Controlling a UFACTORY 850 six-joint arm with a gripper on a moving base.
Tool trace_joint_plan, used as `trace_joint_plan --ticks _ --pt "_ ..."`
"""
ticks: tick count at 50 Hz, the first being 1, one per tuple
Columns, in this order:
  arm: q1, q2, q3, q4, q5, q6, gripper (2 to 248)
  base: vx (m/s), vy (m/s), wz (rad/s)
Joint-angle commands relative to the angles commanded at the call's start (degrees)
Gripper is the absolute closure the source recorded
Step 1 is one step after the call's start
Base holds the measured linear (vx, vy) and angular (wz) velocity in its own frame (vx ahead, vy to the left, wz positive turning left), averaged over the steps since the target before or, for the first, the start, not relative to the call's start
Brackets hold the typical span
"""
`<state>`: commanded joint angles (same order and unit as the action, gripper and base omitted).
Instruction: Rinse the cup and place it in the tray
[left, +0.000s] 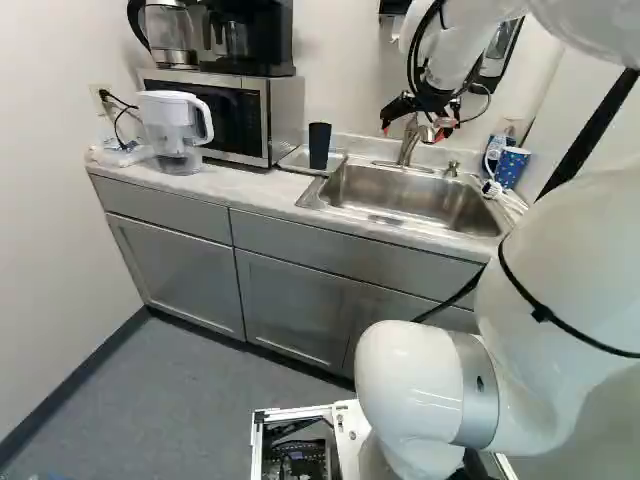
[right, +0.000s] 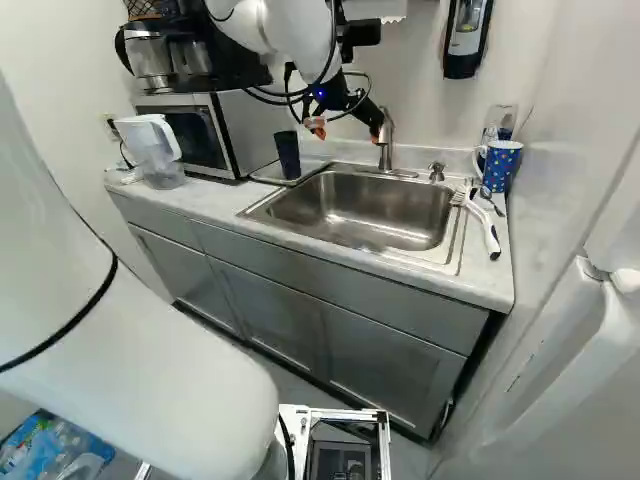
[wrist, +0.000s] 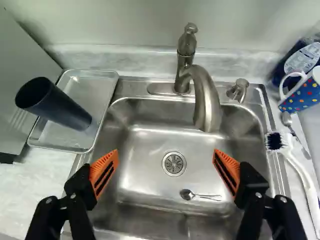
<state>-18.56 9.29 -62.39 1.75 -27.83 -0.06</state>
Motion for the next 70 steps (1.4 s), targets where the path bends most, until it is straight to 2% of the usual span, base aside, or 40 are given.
trace_joint_plan --ticks 21,70 --pt "-4.13 2.75 2.47 0.00 0.00 0.00 3 0.000 0.000 0.000" --pt "-4.13 2.75 2.47 0.00 0.00 0.00 3 0.000 0.000 0.000"
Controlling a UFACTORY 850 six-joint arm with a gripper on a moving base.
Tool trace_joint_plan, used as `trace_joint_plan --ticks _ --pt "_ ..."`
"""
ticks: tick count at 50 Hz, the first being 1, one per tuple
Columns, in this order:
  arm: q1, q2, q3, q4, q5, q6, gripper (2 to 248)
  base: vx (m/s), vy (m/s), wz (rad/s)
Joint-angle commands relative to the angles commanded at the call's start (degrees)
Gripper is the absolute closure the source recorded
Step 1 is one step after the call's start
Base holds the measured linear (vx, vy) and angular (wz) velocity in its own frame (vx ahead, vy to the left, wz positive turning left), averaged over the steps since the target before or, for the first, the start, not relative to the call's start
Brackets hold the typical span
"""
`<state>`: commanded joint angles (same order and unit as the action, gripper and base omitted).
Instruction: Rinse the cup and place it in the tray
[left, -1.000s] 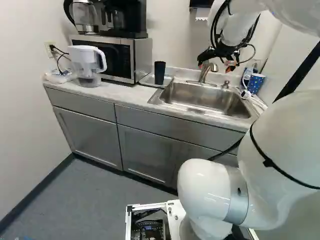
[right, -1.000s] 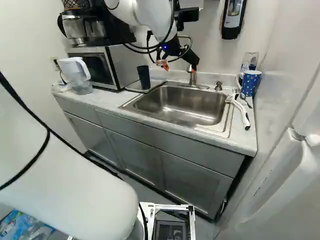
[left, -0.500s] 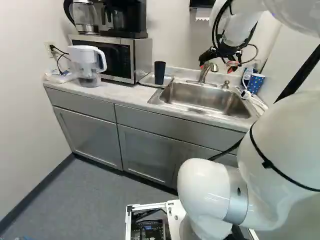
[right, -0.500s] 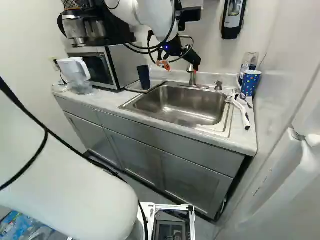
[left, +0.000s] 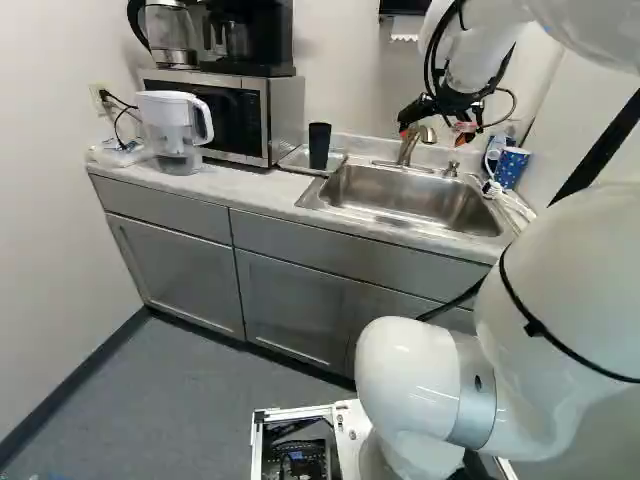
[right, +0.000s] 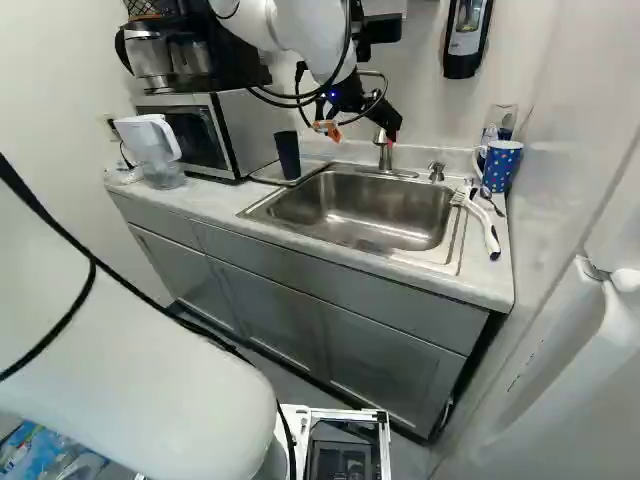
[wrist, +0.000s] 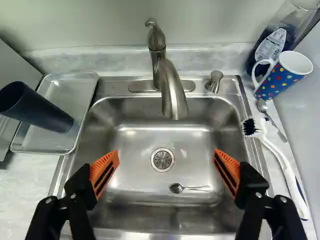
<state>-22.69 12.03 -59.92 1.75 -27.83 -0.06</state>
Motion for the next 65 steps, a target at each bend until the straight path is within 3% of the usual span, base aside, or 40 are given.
trace_joint_plan --ticks 33,65 --pt "0.00 0.00 0.00 0.00 0.00 0.00 3 -0.015 0.000 -0.001" --pt "0.00 0.00 0.00 0.00 0.00 0.00 3 -0.136 -0.002 -0.007"
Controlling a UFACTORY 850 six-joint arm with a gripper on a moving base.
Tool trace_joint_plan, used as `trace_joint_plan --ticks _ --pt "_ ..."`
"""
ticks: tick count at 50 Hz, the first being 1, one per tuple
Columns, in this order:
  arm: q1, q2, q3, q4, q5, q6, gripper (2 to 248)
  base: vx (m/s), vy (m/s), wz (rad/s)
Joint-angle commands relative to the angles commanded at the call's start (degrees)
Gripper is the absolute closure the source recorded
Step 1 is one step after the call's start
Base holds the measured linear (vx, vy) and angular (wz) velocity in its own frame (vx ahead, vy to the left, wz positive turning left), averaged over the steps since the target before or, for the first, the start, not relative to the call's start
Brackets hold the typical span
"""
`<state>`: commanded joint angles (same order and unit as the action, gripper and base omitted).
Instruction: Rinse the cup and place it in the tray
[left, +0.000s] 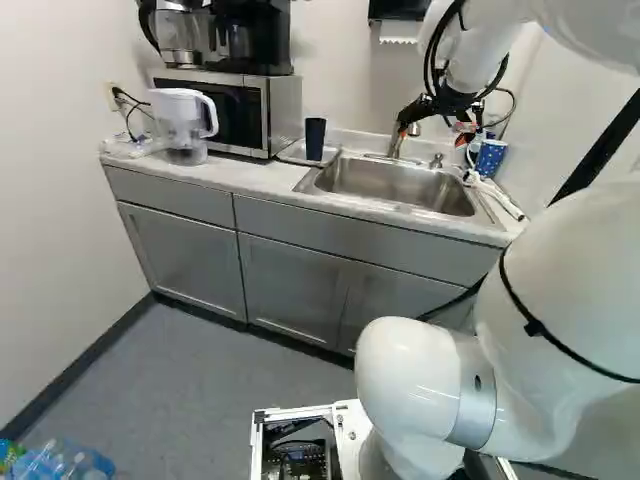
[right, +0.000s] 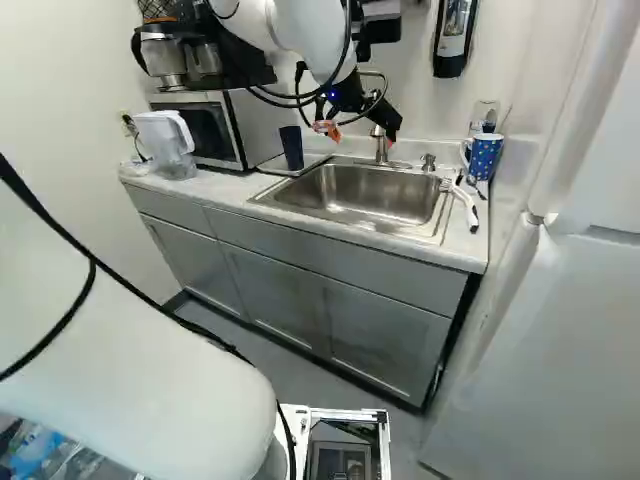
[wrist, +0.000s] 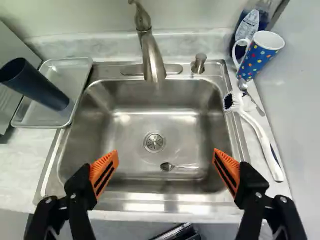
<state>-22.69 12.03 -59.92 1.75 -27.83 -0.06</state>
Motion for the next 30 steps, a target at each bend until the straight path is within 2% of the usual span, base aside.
trace_joint_plan --ticks 21,30 --pt "0.00 0.00 0.00 0.00 0.00 0.00 3 -0.173 -0.005 -0.009" --pt "0.00 0.00 0.00 0.00 0.00 0.00 3 -0.181 0.034 -0.004"
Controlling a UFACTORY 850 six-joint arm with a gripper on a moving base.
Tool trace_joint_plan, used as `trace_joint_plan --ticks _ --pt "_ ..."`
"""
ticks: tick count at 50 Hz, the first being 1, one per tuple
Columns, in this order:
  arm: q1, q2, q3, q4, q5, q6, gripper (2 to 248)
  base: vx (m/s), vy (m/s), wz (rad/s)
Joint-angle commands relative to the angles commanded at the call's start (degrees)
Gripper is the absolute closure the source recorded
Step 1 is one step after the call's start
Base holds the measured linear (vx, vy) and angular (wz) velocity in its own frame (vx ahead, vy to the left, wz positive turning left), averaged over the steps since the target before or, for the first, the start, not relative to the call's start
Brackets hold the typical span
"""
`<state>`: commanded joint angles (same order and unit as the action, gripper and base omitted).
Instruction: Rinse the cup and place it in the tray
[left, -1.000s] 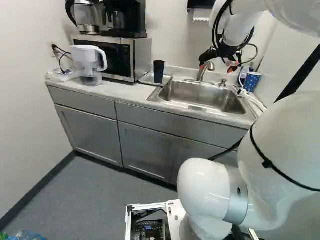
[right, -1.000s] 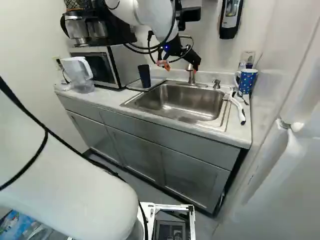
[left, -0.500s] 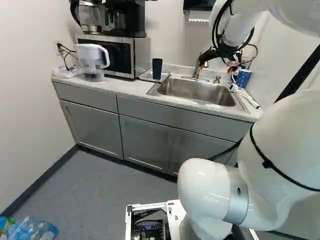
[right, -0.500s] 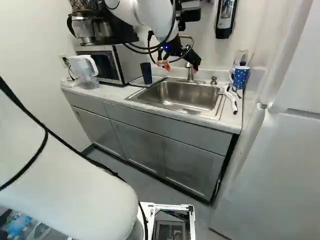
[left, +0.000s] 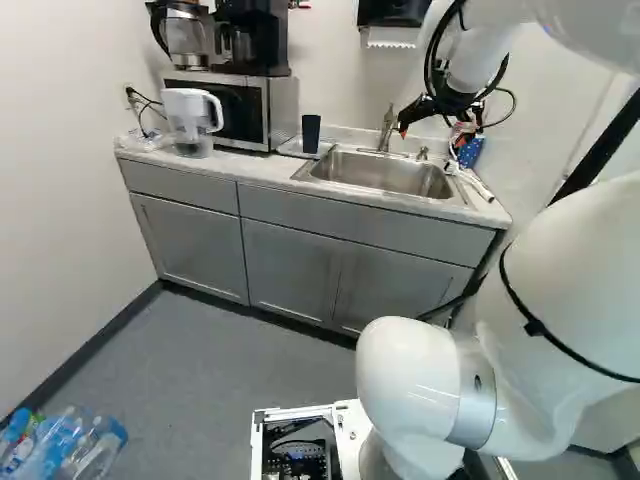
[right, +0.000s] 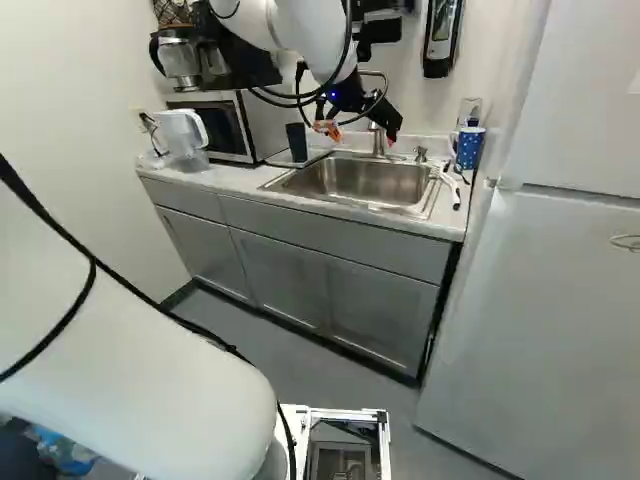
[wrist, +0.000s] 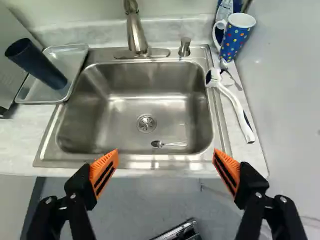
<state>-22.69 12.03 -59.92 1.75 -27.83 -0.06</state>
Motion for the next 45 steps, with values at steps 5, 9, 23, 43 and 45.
trace_joint_plan --ticks 5,9,23,43,45 --pt "0.00 0.00 0.00 0.00 0.00 0.00 3 -0.182 0.039 0.005" --pt "0.00 0.00 0.00 0.00 0.00 0.00 3 -0.178 0.041 0.011" --pt "0.00 0.00 0.00 0.00 0.00 0.00 3 -0.187 0.048 0.010" --pt "0.00 0.00 0.00 0.00 0.00 0.00 3 -0.186 0.040 0.014" --pt "0.00 0.00 0.00 0.00 0.00 0.00 3 -0.154 0.037 0.022"
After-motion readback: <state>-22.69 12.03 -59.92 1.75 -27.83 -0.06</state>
